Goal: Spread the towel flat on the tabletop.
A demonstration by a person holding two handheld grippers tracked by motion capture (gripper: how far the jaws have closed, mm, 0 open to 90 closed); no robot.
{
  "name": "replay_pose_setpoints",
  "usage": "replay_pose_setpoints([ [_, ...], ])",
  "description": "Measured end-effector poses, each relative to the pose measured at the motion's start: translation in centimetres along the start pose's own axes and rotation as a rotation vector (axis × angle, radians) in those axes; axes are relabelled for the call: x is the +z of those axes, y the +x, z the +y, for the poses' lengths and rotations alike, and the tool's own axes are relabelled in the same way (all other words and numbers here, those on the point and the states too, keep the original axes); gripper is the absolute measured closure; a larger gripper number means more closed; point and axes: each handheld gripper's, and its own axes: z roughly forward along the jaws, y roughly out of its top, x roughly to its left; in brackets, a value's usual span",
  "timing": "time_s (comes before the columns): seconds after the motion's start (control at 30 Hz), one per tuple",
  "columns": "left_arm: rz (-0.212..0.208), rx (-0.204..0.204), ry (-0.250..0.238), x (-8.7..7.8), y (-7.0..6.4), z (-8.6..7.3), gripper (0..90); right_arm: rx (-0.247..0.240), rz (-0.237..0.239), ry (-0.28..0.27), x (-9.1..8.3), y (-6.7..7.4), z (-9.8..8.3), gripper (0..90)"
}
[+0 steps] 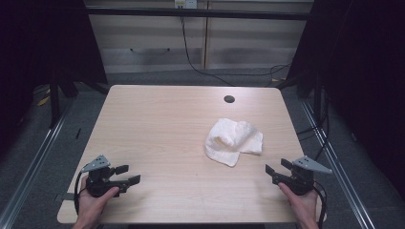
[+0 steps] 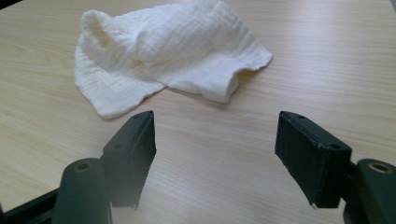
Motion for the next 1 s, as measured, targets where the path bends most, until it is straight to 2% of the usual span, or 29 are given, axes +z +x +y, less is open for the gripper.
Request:
replay_pose_setpoints([
  [0.07,-0.002,0.001,0.001,0.0,0.0,0.0,25.6,0.008,0.019,0.011,0.0,0.2,0.1,29.6],
  [0.23,-0.005,0.004,0.018,0.3,0.0,-0.1,25.5,-0.015,0.034,0.034,0.3,0.8,0.6,29.7],
  [0.33,-0.001,0.006,0.039,0.6,0.0,-0.2,25.5,-0.017,0.074,0.051,0.8,1.0,1.2,29.8],
  [0.43,-0.004,0.008,0.041,0.7,-0.1,-0.2,25.4,-0.032,0.098,0.074,1.6,1.2,1.4,29.8],
  [0.53,-0.007,0.008,0.038,0.6,-0.2,-0.2,25.3,-0.031,0.143,0.11,2.3,1.4,1.6,27.4],
  [0.63,-0.005,0.008,0.037,0.6,-0.3,-0.3,25.1,-0.053,0.154,0.107,2.5,1.8,2.1,28.3],
  [0.77,-0.011,0.019,0.036,0.6,-0.5,-0.2,25.1,-0.05,0.145,0.086,2.8,2.0,2.9,30.8],
  [0.9,-0.01,0.023,0.034,0.6,-0.5,-0.1,25.0,-0.066,0.164,0.094,3.8,2.2,3.7,33.9],
  [1.0,-0.014,0.021,0.03,0.6,-0.4,0.0,25.0,-0.071,0.199,0.1,4.5,2.2,4.3,38.3],
])
